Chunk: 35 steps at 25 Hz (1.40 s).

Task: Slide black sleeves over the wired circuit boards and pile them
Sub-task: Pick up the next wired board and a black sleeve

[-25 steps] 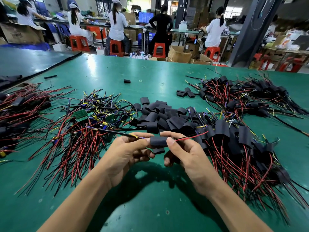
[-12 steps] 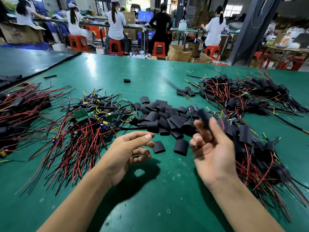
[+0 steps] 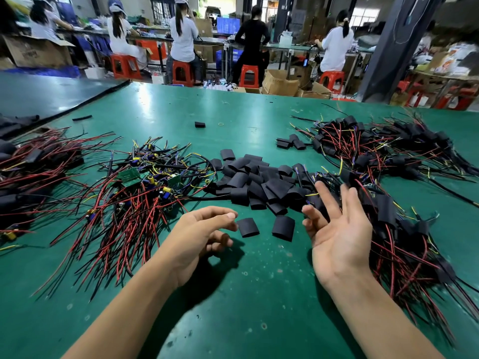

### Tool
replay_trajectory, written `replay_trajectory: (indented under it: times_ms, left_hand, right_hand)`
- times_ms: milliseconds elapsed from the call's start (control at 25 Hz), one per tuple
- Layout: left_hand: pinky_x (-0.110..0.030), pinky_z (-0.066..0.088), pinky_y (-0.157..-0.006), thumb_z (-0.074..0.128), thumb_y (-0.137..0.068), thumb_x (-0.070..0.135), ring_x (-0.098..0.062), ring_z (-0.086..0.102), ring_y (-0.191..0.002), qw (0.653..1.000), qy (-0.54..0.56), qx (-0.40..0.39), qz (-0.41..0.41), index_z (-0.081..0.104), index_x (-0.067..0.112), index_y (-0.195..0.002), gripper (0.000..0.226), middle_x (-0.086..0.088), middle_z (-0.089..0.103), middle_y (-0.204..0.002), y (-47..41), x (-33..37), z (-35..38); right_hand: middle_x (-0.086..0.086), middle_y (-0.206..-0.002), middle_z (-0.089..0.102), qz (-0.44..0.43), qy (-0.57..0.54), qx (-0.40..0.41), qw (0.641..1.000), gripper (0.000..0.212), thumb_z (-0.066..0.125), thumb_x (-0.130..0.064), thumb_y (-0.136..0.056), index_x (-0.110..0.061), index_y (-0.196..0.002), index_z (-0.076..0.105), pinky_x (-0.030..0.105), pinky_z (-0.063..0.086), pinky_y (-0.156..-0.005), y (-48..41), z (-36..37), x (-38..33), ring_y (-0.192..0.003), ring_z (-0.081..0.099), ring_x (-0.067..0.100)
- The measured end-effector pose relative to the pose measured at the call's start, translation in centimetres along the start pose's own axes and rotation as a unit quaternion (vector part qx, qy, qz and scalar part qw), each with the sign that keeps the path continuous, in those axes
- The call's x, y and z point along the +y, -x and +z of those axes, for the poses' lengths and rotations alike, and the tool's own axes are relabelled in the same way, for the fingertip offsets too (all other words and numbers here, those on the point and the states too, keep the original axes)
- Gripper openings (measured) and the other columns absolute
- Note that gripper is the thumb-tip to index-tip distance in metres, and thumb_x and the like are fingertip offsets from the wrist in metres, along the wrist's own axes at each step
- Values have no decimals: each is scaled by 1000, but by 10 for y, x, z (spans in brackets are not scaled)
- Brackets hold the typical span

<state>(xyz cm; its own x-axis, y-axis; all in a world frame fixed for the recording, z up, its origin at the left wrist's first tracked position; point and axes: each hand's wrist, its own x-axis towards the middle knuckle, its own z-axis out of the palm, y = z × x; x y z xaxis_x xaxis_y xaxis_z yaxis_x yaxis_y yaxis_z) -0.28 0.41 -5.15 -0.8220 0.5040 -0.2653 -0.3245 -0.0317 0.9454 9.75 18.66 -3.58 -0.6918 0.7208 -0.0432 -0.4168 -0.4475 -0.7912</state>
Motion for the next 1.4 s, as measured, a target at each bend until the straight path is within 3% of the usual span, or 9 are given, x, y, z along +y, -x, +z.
replay_trajectory:
  times_ms: [160, 320, 480, 640, 760, 880, 1080, 1280, 1400]
  left_hand:
    - [-23, 45, -55, 69, -90, 13, -15, 60, -54, 1000, 4, 13, -6, 71, 1, -102, 18, -6, 72, -78, -3, 0, -3]
    - [-23, 46, -54, 67, -91, 10, -15, 60, -52, 999, 9, 35, -20, 70, 1, -103, 15, -7, 72, -76, -4, 0, -2]
    - [-26, 51, -51, 64, -93, 8, -18, 64, -54, 989, -32, 131, 52, 63, 8, -110, 17, -9, 73, -85, -4, -1, -8]
    - [-41, 54, -72, 64, -91, 24, -30, 66, -71, 838, -386, 315, 223, 47, 19, -130, 42, 2, 67, -81, -4, -4, -25]
    - [-47, 54, -77, 62, -90, 27, -36, 65, -80, 814, -433, 338, 189, 41, 17, -134, 49, -9, 69, -84, -7, 2, -42]
    - [-47, 54, -77, 62, -89, 27, -38, 64, -82, 802, -450, 354, 172, 48, 19, -126, 40, -9, 69, -85, -8, 2, -48]
    - [-44, 54, -71, 66, -86, 24, -37, 64, -77, 792, -438, 371, 207, 61, 22, -105, 20, -5, 68, -77, -8, 0, -47]
    - [-43, 52, -71, 65, -87, 24, -37, 65, -81, 764, -515, 340, 189, 48, 29, -137, 54, -8, 71, -89, -13, -3, -48]
    - [-43, 54, -70, 66, -87, 25, -36, 64, -77, 770, -490, 351, 208, 55, 29, -130, 44, -9, 70, -82, -14, -3, -51]
  right_hand:
    - [-13, -135, 63, -57, 123, -83, 987, 34, 41, -49, -103, -43, -136, 44, 25, 49, -64, -1, 0, 1, -79, 72, 17]
    - [-42, -134, 45, -93, 320, -155, 930, 77, 53, -42, -98, -39, -157, 5, 28, 52, -91, 0, -1, 22, -113, 64, 3]
    - [-11, -164, 18, -135, 507, -148, 838, 80, 61, -20, -98, -26, -159, 10, 34, 36, -115, -4, -12, 36, -144, 35, 8]
    - [-3, -163, 26, -147, 571, -152, 793, 79, 66, -21, -95, -19, -158, 19, 38, 26, -121, -9, -17, 39, -146, 32, 12]
    - [-1, -147, 50, -177, 652, -187, 713, 53, 67, -22, -93, -14, -144, 51, 16, 17, -114, -11, -22, 43, -141, 37, 14]
    - [3, -146, 51, -183, 681, -199, 681, 52, 68, -20, -92, -11, -140, 55, 13, 15, -112, -10, -23, 45, -139, 39, 17]
    - [4, -138, 55, -204, 687, -162, 678, 66, 73, -22, -87, -12, -147, 46, 20, 27, -106, -12, -26, 44, -130, 47, 20]
    - [-8, -132, 46, -189, 566, -27, 802, 80, 71, -34, -90, -19, -155, 28, 28, 41, -101, -9, -19, 38, -116, 51, 8]
    - [-16, -127, 54, -149, 477, -2, 866, 72, 69, -37, -90, -24, -152, 34, 11, 46, -83, -4, -13, 35, -105, 57, -1]
